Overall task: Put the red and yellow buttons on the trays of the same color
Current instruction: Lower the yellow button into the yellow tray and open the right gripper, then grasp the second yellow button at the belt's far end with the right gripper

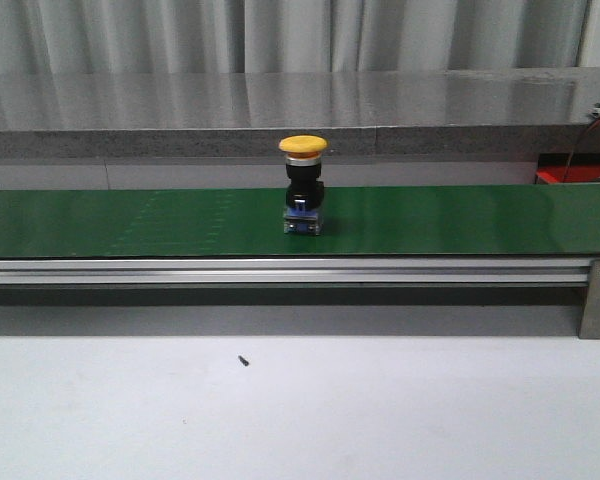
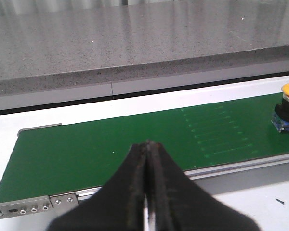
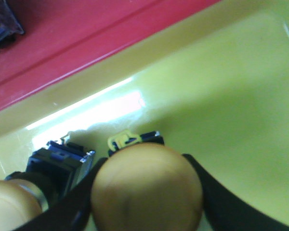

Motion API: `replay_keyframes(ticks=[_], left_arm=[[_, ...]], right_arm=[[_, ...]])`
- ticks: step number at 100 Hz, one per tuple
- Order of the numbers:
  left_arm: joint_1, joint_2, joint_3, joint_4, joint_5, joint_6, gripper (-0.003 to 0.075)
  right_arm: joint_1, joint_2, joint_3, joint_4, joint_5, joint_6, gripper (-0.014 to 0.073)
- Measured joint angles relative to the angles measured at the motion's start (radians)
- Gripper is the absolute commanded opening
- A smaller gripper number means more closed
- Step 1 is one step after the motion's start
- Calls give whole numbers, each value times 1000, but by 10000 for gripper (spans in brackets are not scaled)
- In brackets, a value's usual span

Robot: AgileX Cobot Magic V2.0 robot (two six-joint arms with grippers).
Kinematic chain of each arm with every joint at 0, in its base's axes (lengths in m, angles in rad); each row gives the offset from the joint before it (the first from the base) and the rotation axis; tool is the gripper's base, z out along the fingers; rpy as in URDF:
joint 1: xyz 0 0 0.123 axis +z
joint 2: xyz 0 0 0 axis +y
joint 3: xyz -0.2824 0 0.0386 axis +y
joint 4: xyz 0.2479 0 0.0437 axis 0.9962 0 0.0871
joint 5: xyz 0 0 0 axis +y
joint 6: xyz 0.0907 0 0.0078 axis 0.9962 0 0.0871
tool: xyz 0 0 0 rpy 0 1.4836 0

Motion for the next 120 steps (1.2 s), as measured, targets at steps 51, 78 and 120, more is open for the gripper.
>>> replay_keyframes(ticks=[51, 78, 120], left_arm=[[0, 0, 0, 0, 0, 0, -20], [0, 0, 0, 0, 0, 0, -20], [0, 0, 0, 0, 0, 0, -20]], right_arm=[[0, -67, 0, 24, 0, 2, 540], [125, -260, 0, 71, 33, -66, 540], [566, -378, 0, 83, 122, -147, 540]])
